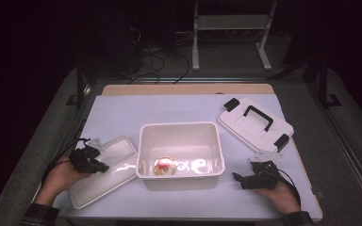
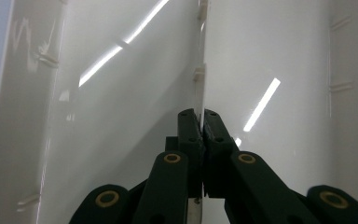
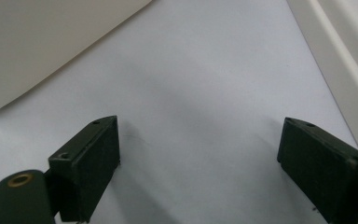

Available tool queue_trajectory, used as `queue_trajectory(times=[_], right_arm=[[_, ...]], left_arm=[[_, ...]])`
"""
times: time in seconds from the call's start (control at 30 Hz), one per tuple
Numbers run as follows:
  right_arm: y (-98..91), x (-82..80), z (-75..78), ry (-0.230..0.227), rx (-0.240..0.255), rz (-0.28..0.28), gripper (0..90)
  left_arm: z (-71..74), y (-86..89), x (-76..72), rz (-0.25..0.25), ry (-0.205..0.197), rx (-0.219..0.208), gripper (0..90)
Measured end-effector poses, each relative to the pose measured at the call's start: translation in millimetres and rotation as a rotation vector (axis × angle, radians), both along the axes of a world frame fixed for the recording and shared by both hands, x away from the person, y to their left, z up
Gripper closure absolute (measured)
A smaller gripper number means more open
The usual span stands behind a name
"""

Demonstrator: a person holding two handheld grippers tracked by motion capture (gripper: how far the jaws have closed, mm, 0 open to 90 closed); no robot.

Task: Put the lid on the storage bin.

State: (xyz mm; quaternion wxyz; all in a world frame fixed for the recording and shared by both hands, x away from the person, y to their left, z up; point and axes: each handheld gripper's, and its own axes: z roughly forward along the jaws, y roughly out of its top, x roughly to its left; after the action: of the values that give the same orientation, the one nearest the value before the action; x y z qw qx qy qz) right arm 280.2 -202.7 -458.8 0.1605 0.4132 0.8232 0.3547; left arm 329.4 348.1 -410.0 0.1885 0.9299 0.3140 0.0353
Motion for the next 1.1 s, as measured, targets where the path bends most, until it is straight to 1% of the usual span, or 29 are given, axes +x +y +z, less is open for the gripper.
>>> queue_trajectory(times=[0.07,0.2,0.27,0.37,0.6,0.77,0.9,1.1], right_arm=[[0.0,0.0,0.0,0.0,0.0,0.0,12.2],[0.0,0.1,0.0,0.0,0.0,0.0,12.2],[0.0,0.1,0.0,0.0,0.0,0.0,12.2],[0.0,0.1,0.0,0.0,0.0,0.0,12.2],[0.0,0.1,0.0,0.0,0.0,0.0,12.2],[0.0,0.1,0.0,0.0,0.0,0.0,12.2],[0.0,0.1,0.0,0.0,0.0,0.0,12.2],[0.0,0.1,0.0,0.0,0.0,0.0,12.2]], left_arm=[[0.6,-0.2,0.3,-0.008,0.009,0.002,88.7],[2.3,0.3,0.0,-0.007,0.021,-0.006,88.9],[5.1,2.0,-0.5,-0.003,0.023,-0.023,88.9],[12.0,4.0,-1.3,0.002,0.017,-0.019,88.9],[34.7,12.4,-2.5,0.011,0.0,-0.024,88.9],[52.2,18.9,-2.9,0.017,-0.001,-0.034,88.9],[63.9,22.2,-3.0,0.016,-0.009,-0.029,88.9],[82.9,23.9,-2.2,0.006,-0.024,-0.035,88.9]])
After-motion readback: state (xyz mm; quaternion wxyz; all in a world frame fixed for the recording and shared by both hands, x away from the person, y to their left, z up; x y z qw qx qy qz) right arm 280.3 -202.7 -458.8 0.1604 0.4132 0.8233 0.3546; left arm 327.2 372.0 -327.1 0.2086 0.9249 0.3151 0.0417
